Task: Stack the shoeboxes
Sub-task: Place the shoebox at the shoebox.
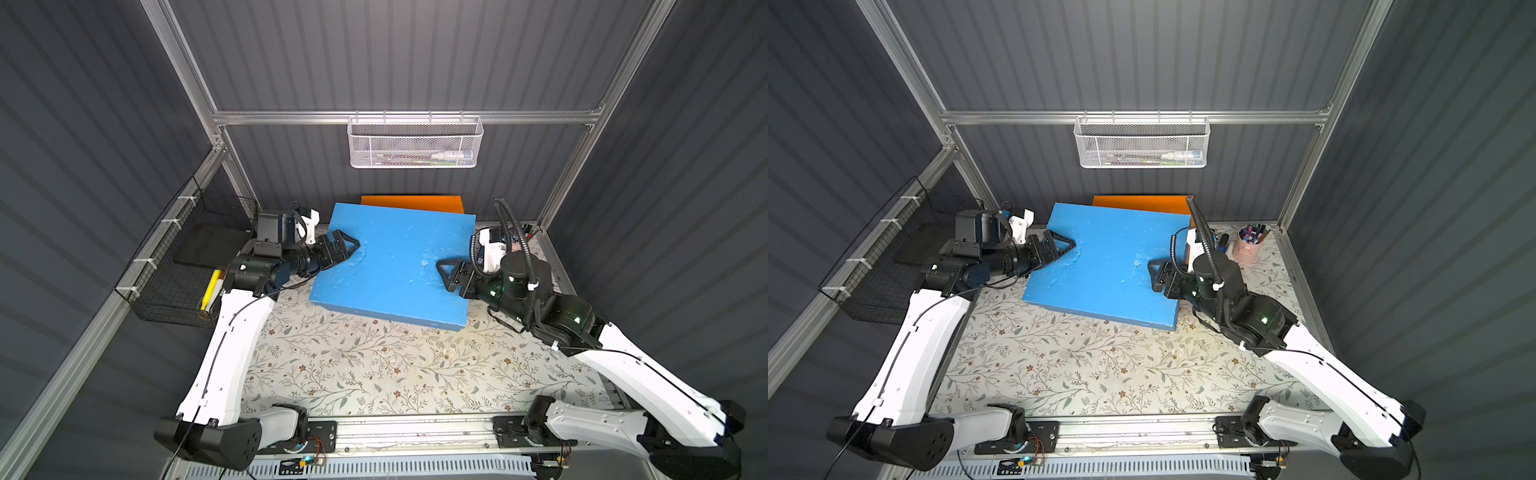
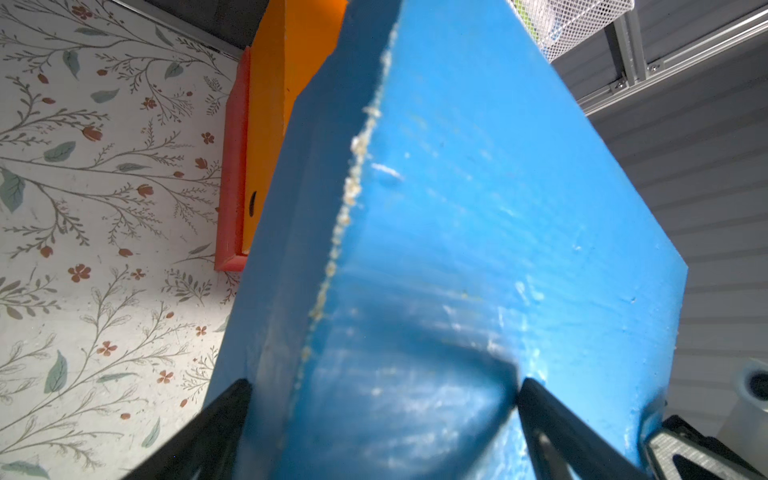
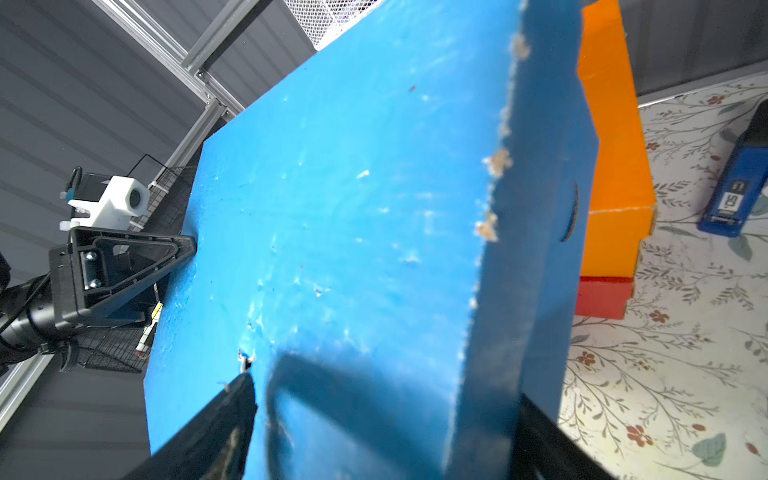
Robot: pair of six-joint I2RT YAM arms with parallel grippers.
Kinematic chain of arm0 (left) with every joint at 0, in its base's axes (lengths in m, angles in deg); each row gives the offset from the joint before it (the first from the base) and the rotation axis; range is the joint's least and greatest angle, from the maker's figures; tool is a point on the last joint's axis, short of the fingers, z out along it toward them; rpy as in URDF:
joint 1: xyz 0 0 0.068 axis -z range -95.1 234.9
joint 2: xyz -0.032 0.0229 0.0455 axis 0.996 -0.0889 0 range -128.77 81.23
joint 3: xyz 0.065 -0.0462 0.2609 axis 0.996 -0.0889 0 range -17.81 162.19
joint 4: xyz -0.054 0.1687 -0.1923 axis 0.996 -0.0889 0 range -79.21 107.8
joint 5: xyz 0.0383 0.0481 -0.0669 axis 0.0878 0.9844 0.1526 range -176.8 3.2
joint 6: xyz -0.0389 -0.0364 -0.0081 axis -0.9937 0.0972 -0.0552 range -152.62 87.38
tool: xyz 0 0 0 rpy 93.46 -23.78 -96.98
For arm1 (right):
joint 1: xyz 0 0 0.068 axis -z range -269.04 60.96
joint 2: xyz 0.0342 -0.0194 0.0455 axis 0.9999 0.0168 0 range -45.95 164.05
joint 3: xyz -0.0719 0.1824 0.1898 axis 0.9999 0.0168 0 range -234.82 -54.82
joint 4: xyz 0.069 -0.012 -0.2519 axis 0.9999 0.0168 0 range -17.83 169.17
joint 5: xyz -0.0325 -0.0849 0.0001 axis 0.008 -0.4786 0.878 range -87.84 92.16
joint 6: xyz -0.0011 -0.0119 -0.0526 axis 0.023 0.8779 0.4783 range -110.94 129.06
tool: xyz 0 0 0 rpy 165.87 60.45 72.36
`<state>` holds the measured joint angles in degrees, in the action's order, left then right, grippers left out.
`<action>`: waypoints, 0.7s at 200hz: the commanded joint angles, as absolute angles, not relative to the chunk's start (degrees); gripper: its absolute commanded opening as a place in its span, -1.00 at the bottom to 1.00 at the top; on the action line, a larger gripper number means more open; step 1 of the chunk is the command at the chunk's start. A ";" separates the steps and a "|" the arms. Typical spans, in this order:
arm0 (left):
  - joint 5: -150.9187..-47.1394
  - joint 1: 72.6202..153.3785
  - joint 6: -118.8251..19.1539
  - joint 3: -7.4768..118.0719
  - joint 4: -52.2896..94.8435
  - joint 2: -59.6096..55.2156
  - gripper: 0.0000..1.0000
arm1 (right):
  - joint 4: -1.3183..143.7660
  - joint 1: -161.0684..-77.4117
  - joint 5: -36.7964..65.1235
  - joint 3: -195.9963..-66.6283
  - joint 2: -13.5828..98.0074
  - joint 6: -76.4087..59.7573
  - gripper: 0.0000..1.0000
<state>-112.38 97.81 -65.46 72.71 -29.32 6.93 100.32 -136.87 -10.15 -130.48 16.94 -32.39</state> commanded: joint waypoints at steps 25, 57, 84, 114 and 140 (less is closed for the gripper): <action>-125.89 101.16 -71.75 80.72 -27.12 0.81 0.98 | 89.83 -135.21 6.50 -138.77 26.05 -31.58 0.70; -127.10 101.16 -71.64 86.57 -27.15 -4.27 0.98 | 90.93 -132.61 8.82 -144.46 30.69 -31.54 0.70; -125.48 101.16 -70.52 91.89 -29.46 -8.51 0.98 | 91.59 -129.82 11.12 -148.45 34.69 -32.11 0.70; -124.50 101.15 -69.16 98.26 -32.10 -14.38 0.98 | 92.71 -126.74 13.50 -153.77 39.28 -32.57 0.69; -122.59 101.07 -67.32 104.93 -35.73 -20.26 0.98 | 95.69 -124.76 14.72 -159.78 43.89 -31.92 0.70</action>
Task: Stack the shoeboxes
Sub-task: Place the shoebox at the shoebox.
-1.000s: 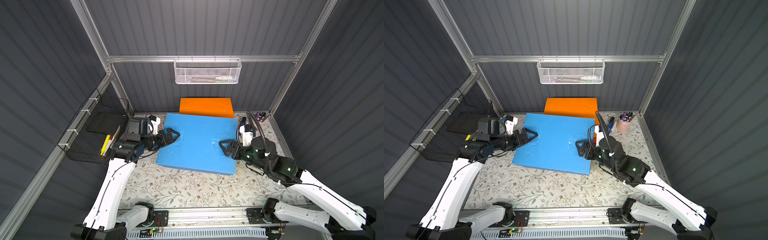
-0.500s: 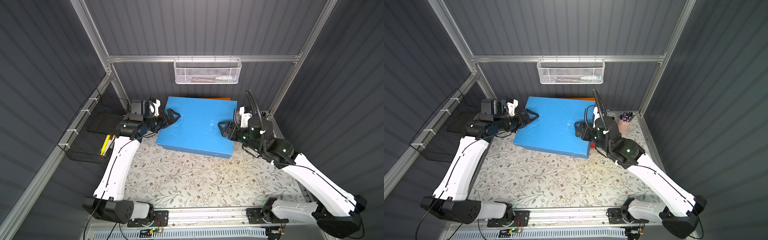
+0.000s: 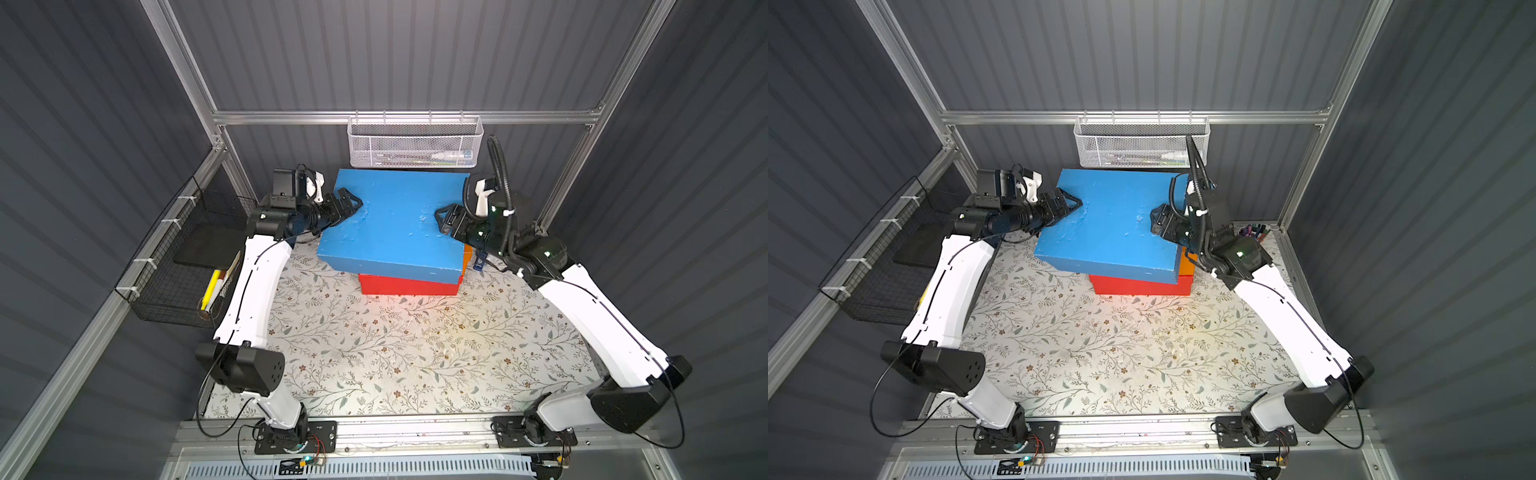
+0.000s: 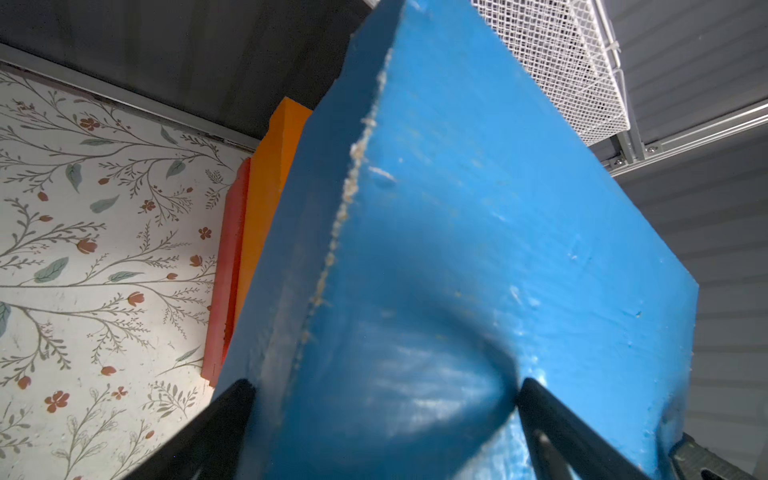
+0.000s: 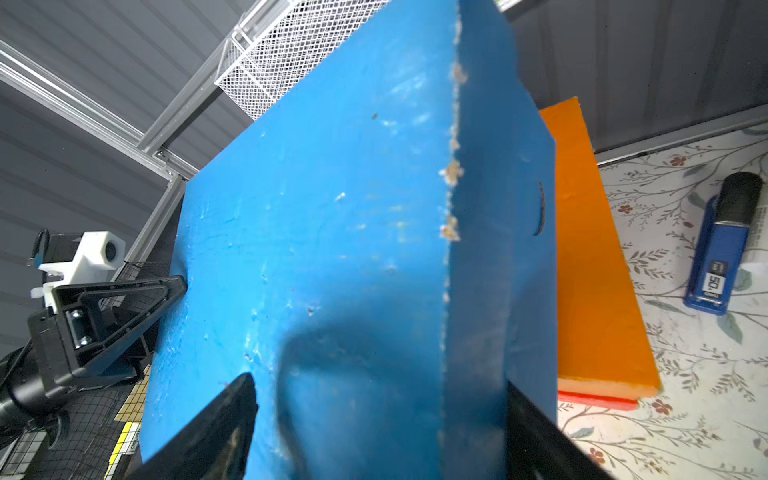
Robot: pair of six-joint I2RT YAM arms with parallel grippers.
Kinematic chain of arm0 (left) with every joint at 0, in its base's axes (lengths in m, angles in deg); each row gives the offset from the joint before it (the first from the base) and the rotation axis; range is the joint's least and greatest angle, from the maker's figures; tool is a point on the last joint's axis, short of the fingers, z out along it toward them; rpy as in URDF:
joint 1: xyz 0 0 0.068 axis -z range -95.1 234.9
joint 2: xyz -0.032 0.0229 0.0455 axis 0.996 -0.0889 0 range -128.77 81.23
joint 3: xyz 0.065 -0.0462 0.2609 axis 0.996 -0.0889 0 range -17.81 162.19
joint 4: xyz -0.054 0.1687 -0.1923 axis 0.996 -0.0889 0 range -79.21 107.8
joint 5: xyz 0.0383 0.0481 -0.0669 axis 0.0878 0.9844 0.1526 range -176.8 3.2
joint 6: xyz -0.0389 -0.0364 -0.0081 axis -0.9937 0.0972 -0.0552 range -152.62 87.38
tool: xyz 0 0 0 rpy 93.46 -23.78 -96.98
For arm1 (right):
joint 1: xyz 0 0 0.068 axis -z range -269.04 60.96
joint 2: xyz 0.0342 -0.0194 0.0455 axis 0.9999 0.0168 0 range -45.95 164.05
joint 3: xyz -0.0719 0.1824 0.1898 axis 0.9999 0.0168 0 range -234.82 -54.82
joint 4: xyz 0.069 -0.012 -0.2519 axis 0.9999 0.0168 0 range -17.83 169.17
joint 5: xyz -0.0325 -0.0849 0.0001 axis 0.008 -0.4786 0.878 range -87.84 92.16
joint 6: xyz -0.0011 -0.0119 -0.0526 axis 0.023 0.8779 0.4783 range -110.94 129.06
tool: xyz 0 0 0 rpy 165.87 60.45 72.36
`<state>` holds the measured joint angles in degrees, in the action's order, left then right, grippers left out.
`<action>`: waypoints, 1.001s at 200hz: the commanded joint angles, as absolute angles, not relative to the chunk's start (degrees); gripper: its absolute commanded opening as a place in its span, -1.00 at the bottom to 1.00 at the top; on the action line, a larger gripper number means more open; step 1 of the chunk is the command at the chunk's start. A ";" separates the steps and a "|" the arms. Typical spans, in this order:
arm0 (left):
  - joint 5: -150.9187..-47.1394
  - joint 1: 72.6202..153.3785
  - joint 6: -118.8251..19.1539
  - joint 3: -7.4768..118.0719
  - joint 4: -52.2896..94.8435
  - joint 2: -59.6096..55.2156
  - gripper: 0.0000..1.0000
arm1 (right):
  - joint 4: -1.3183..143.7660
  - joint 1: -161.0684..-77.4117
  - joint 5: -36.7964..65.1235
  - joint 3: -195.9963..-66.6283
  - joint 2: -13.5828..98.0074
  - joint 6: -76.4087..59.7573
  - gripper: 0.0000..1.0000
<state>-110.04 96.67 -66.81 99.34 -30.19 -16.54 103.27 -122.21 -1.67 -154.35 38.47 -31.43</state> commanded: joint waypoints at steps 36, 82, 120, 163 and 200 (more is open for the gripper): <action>-121.08 100.91 -65.95 112.51 -39.84 -27.57 0.98 | 99.54 -122.24 15.60 -165.71 49.26 -31.81 0.69; -120.53 99.37 -64.83 113.22 -40.45 -30.81 0.98 | 100.83 -119.04 16.95 -167.76 54.25 -32.16 0.69; -120.46 96.83 -64.08 110.18 -40.32 -30.84 0.98 | 100.40 -116.28 18.06 -166.57 56.58 -33.19 0.70; -121.57 93.62 -63.49 106.86 -39.77 -31.55 0.98 | 99.67 -112.68 17.97 -164.41 57.88 -34.14 0.70; -122.86 92.64 -62.77 105.15 -38.99 -31.81 0.98 | 98.98 -110.72 16.65 -161.50 57.91 -33.92 0.71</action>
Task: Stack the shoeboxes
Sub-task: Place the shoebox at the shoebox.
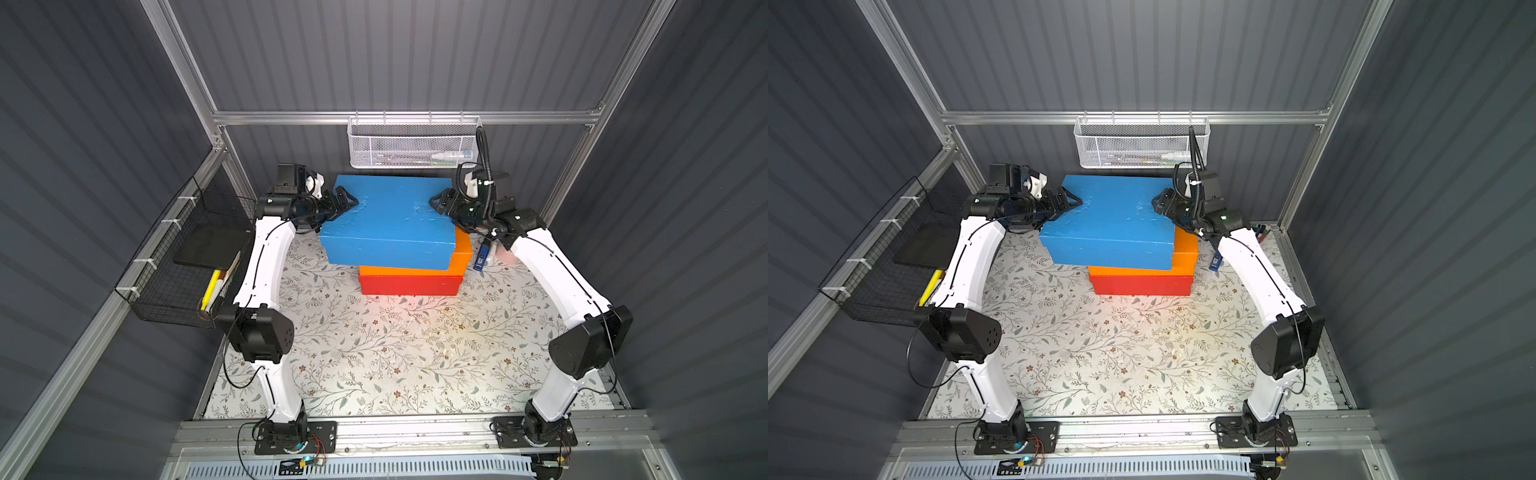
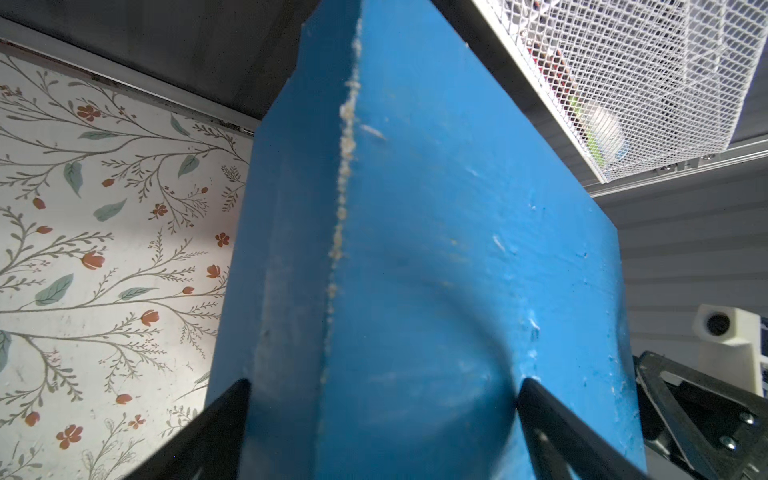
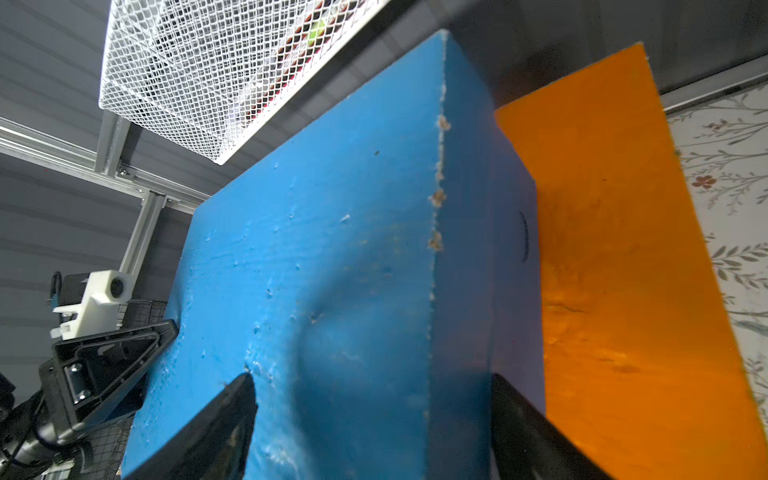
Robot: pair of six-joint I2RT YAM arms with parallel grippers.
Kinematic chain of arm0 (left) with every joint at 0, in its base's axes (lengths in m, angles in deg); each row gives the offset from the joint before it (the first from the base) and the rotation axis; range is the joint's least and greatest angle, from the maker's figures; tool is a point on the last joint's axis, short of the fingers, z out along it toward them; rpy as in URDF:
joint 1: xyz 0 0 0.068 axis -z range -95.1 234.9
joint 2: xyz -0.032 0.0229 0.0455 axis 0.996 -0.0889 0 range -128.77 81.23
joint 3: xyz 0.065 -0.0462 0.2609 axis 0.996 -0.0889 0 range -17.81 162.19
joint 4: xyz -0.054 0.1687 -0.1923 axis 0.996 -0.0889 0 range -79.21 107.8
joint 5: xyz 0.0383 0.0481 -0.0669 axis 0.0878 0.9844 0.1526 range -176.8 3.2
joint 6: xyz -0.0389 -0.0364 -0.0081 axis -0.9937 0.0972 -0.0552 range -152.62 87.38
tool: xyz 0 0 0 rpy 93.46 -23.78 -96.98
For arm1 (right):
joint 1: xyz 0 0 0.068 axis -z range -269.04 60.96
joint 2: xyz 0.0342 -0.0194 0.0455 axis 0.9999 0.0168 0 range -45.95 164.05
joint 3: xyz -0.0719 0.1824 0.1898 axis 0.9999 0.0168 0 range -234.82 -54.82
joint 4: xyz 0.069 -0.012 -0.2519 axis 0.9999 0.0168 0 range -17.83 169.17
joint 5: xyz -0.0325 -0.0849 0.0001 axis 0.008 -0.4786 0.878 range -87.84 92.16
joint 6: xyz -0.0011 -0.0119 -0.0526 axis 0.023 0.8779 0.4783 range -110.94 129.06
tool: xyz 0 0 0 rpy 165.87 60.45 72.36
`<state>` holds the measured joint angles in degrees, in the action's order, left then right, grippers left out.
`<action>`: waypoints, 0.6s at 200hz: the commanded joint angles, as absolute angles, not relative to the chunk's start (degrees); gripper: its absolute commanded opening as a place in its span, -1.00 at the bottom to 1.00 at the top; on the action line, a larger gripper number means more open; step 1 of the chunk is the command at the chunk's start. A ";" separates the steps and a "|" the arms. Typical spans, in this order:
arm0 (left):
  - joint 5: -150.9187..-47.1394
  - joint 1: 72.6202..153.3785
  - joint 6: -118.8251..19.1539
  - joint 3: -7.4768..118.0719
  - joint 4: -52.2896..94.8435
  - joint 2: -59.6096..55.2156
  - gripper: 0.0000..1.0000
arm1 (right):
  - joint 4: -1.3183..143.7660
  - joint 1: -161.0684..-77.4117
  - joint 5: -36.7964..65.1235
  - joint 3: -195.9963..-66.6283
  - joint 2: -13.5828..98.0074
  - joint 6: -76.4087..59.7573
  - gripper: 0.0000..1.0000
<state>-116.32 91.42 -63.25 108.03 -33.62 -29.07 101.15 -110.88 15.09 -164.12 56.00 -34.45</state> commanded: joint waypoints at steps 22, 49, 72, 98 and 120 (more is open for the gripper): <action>-122.55 92.37 -62.67 105.25 -39.17 -31.47 0.98 | 99.00 -109.60 15.99 -160.40 57.49 -33.59 0.70; -120.57 91.74 -63.44 104.31 -39.24 -30.17 0.98 | 100.35 -108.31 12.79 -160.23 56.64 -32.35 0.71; -120.85 91.36 -64.43 103.83 -38.47 -29.72 0.98 | 103.00 -107.26 10.31 -161.65 57.18 -31.45 0.71; -121.07 91.05 -64.62 105.26 -38.36 -30.10 0.99 | 102.85 -106.30 12.11 -161.02 56.39 -32.08 0.70; -120.48 90.55 -65.02 106.78 -38.45 -29.67 0.98 | 102.51 -106.18 12.05 -161.55 54.98 -31.63 0.73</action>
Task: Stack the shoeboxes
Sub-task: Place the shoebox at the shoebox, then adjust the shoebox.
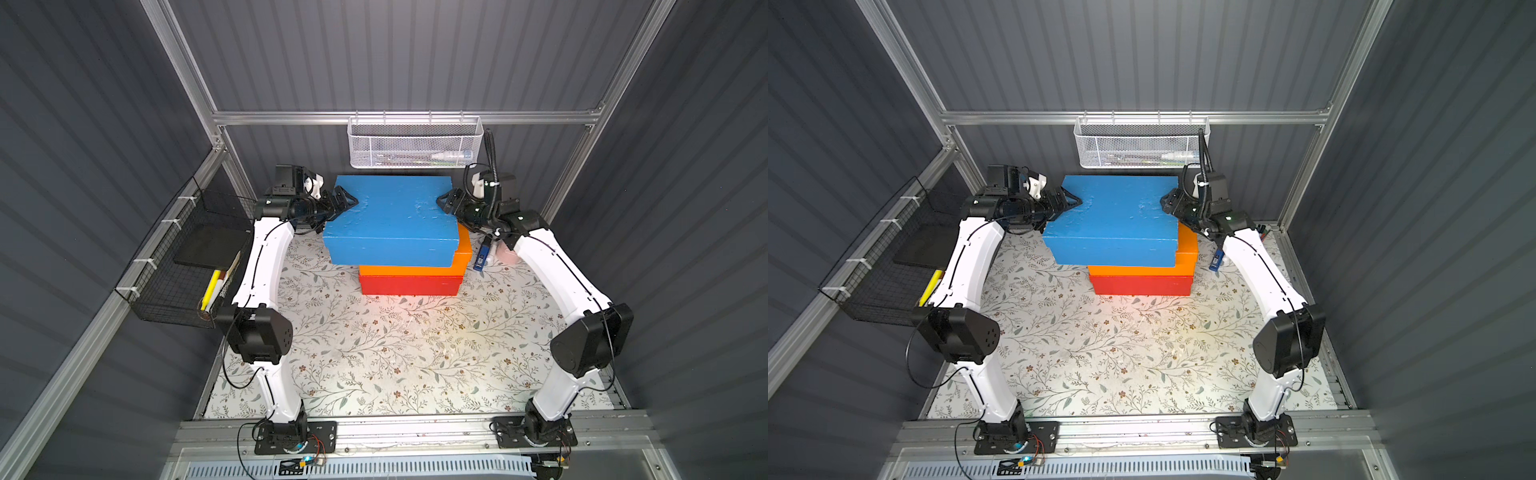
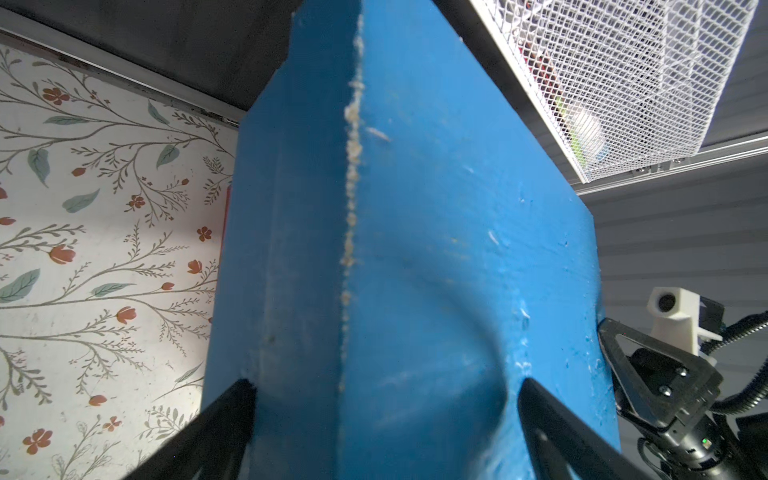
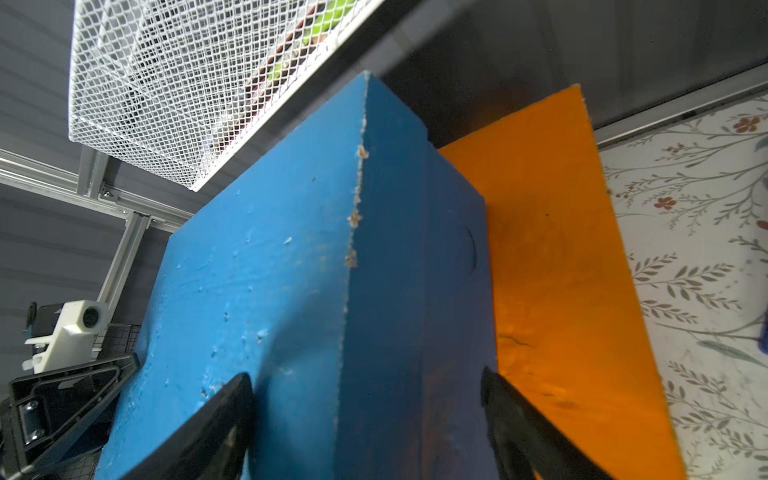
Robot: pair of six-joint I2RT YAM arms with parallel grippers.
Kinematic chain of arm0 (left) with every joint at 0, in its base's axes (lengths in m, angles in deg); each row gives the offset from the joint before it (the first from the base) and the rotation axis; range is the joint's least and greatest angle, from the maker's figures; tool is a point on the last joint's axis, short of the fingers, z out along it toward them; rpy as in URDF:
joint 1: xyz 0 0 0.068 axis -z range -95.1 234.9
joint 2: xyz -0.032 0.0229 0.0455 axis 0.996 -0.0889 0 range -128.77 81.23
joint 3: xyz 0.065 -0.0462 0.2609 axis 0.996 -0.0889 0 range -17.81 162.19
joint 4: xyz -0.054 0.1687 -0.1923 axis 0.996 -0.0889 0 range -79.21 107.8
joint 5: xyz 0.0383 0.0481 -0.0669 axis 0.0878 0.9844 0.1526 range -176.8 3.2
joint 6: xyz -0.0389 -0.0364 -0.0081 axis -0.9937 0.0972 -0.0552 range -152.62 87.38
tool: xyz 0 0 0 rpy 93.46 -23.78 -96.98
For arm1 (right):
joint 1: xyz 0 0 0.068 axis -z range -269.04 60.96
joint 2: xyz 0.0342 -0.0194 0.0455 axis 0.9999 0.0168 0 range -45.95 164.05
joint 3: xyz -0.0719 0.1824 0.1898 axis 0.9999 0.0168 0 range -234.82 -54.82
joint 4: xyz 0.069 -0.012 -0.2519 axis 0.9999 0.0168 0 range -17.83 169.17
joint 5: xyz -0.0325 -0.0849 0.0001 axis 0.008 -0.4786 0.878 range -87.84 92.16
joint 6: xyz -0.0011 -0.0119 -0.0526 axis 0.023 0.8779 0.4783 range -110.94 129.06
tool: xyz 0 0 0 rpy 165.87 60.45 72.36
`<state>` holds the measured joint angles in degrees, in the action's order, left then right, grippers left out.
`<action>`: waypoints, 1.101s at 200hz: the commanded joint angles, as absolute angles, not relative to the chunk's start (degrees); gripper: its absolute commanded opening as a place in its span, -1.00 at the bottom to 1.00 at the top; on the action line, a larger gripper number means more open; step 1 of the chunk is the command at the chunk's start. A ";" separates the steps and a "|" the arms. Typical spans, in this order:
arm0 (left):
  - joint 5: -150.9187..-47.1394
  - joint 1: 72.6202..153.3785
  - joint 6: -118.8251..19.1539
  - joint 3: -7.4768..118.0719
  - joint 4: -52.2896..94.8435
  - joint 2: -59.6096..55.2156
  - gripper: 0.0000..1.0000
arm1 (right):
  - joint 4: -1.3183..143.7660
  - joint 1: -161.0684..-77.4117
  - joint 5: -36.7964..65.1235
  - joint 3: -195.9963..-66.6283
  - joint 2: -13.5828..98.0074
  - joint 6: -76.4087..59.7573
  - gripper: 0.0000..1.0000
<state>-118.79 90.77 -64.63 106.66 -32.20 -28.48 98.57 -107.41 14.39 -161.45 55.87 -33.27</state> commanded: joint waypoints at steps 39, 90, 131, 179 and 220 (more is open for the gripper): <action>-118.74 89.08 -66.45 108.47 -37.05 -27.11 0.98 | 103.48 -106.09 12.60 -164.65 52.21 -30.84 0.89; -116.87 88.33 -65.66 104.87 -34.24 -18.98 0.98 | 103.25 -106.11 12.34 -163.44 46.71 -28.84 0.98; -115.04 88.33 -65.72 100.08 -31.86 -12.70 0.98 | 100.65 -106.09 12.06 -157.27 40.27 -28.95 0.98; -115.65 88.33 -63.65 86.31 -27.29 0.30 0.98 | 95.36 -106.18 12.38 -142.74 26.81 -28.48 0.98; -116.71 88.37 -64.37 63.12 -20.57 16.94 0.98 | 93.11 -107.22 13.52 -128.98 14.53 -27.64 0.98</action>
<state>-115.75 88.50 -65.22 70.94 -24.47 10.12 96.25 -106.38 12.60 -134.20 19.85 -29.20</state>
